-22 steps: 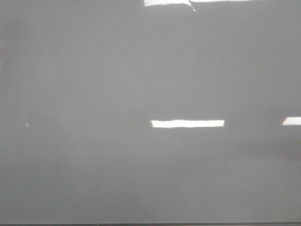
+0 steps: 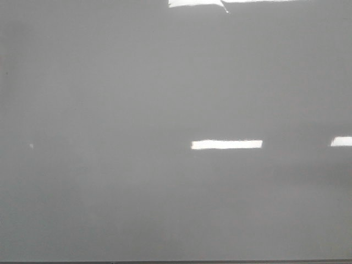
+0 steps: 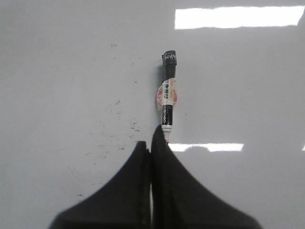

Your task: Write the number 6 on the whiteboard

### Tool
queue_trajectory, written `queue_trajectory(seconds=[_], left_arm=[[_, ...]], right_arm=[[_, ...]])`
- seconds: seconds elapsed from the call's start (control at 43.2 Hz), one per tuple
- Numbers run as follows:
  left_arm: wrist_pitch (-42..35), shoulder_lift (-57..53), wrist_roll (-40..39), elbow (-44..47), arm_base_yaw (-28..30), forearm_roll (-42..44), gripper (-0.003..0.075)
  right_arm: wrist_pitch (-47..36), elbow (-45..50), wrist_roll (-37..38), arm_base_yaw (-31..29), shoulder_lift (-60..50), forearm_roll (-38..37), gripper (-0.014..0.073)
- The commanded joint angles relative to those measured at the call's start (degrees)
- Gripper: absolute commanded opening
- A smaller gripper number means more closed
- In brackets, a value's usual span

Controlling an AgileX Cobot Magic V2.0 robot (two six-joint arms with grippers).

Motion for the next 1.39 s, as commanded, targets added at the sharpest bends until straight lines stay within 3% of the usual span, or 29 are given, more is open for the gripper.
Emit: queue_trajectory(seconds=[0.0,0.533,0.764,1.019,1.367], left_arm=[[-4.8,-0.8,-0.5,0.3,-0.4,-0.1,-0.002],[-11.2,-0.8,-0.5,0.1,-0.4,-0.1,-0.002],[-11.2,-0.8,-0.5,-6.1,-0.4,-0.1,-0.002],[-2.2,3.1,-0.4,-20.4,-0.4,1.3,-0.002],[19.8,20.9,-0.4,-41.4,-0.4,4.4,-0.002]], right_arm=[[-4.9,-0.2,0.0,0.0,-1.2,-0.8,-0.0068],[-8.0,-0.7,0.0,0.0,-1.2,-0.4,-0.0068],[-1.1,-10.1,0.0,0.0,-1.1,2.0,-0.0068],[10.2,-25.5,0.0,0.0,4.6,2.0,-0.0068],[23.6,-44.8,0.0,0.0,23.5,2.0,-0.0068]])
